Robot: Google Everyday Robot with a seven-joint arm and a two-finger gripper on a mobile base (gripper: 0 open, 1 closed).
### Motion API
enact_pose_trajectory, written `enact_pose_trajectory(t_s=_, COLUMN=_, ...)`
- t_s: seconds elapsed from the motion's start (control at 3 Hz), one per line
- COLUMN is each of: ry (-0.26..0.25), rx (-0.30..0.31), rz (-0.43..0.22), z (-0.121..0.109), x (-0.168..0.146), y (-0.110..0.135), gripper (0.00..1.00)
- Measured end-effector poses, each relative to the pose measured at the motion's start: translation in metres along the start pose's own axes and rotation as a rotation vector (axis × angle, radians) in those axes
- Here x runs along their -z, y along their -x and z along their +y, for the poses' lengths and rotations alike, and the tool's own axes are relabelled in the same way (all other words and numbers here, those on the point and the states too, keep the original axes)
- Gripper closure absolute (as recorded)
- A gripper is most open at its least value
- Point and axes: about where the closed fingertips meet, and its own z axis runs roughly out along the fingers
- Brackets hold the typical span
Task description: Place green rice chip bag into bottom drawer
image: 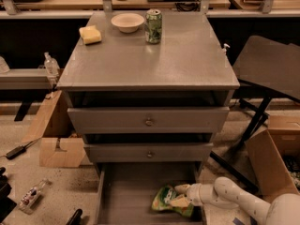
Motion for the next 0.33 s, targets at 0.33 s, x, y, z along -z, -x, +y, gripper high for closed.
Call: enact_pose_trajectory(t_s=0.33, ry=0.003, rx=0.000, rz=0.000, z=0.0012, x=-0.0016, y=0.0000, gripper=0.00)
